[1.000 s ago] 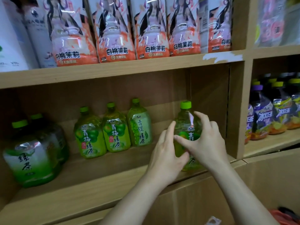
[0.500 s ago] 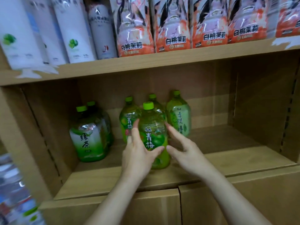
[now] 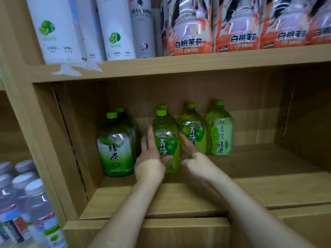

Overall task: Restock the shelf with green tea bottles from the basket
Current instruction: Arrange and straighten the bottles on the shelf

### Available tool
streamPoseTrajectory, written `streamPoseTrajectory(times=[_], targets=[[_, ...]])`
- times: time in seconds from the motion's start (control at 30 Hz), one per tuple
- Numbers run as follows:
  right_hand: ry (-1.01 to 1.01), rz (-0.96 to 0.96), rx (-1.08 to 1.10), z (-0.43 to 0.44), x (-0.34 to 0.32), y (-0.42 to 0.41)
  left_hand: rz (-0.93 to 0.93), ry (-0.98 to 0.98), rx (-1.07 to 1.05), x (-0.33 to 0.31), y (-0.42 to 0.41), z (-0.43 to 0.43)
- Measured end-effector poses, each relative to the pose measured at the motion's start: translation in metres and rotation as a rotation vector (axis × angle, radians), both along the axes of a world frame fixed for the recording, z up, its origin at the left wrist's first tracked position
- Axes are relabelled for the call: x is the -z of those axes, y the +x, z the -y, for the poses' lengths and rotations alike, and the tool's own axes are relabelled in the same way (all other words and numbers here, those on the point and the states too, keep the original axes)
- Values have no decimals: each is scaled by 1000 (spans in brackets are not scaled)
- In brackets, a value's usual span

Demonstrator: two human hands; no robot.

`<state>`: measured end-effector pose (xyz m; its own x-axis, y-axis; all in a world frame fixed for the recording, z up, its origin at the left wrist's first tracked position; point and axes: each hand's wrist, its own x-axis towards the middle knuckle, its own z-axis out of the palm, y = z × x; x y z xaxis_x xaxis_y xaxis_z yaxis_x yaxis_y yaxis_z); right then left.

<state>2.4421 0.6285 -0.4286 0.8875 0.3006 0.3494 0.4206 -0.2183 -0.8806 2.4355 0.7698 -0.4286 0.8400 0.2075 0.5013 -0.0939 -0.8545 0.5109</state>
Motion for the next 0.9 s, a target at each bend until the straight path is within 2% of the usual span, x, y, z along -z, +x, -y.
streamPoseTrajectory(times=[0.13, 0.27, 0.37, 0.5, 0.7, 0.8, 0.9], targets=[[-62, -42, 28, -1, 0, 3, -46, 5, -4, -3, 7, -3], [-306, -68, 13, 4, -7, -10, -44, -98, 70, -1, 4, -4], [-363, -43, 77, 18, -11, -26, 33, -227, 170, -1, -5, -6], [-345, 27, 226, 54, -18, -58, 236, -157, 128, -5, -34, 10], [-569, 82, 305, 113, -40, -127, 434, -196, 576, -10, -89, 79], [-710, 82, 343, 143, -54, -165, 322, -204, 748, -15, -113, 119], [-845, 53, 414, 175, -61, -201, 128, -91, 931, -8, -130, 154]])
